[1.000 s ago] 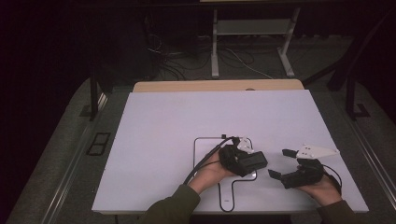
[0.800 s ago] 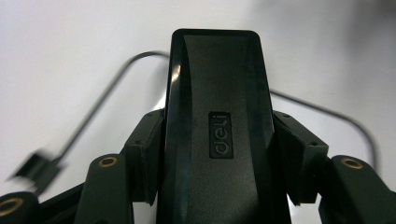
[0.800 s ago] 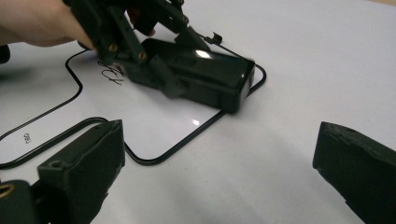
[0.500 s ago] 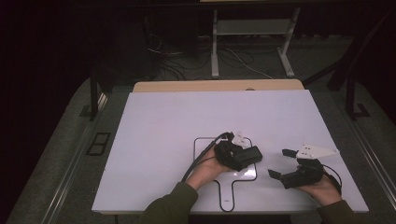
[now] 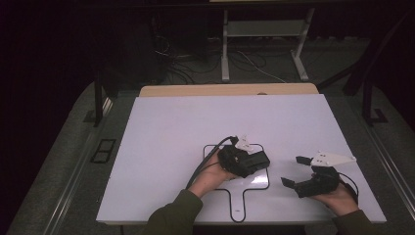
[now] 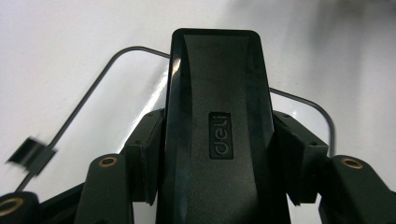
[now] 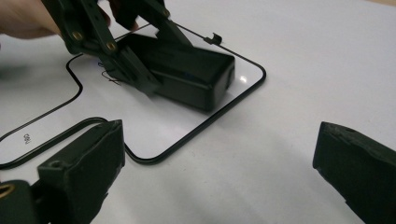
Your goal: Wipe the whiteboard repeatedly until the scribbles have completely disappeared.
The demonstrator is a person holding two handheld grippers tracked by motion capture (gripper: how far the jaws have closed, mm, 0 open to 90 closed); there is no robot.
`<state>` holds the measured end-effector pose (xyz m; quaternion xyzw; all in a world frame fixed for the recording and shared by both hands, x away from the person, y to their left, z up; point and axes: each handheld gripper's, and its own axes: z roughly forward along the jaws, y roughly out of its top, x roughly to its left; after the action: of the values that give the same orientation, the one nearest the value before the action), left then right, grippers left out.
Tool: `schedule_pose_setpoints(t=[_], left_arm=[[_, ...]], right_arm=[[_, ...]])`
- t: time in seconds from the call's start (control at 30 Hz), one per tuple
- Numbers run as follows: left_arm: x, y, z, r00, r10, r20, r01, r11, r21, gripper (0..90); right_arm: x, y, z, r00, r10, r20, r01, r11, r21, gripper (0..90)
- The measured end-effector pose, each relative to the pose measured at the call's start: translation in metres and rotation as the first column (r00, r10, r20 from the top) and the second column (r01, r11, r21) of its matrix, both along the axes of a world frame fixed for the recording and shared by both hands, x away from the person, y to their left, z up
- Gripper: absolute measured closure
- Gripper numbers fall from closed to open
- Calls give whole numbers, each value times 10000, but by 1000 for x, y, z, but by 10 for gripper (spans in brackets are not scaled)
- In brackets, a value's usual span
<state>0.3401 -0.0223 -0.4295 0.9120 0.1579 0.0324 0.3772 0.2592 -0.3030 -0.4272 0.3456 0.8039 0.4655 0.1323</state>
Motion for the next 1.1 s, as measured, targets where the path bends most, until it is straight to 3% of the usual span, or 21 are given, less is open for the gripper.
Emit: schedule_pose_setpoints(t=[0.2, 0.3, 0.6, 0.87, 1.1], left_arm=[[-5, 20, 10, 9999, 163, -21, -164, 9994, -295, 393], [-3, 38, 12, 9998, 204, 89, -203, 9997, -156, 393], [3, 79, 3, 9967, 809, -5, -809, 9966, -136, 392], [3, 86, -9, 9971, 757, -94, -757, 9971, 41, 392], [-16, 75, -11, 9996, 248, 123, -250, 9996, 139, 392]], right_arm=[[0, 0, 0, 10000, 14, -9, -14, 10000, -10, 13], [0, 0, 0, 10000, 10, -7, -10, 10000, -1, 13], [0, 0, 0, 10000, -5, -26, 5, 10000, -11, 13], [0, 0, 0, 10000, -42, -17, 42, 10000, 9, 13], [0, 0, 0, 10000, 6, 1, -6, 10000, -7, 13]])
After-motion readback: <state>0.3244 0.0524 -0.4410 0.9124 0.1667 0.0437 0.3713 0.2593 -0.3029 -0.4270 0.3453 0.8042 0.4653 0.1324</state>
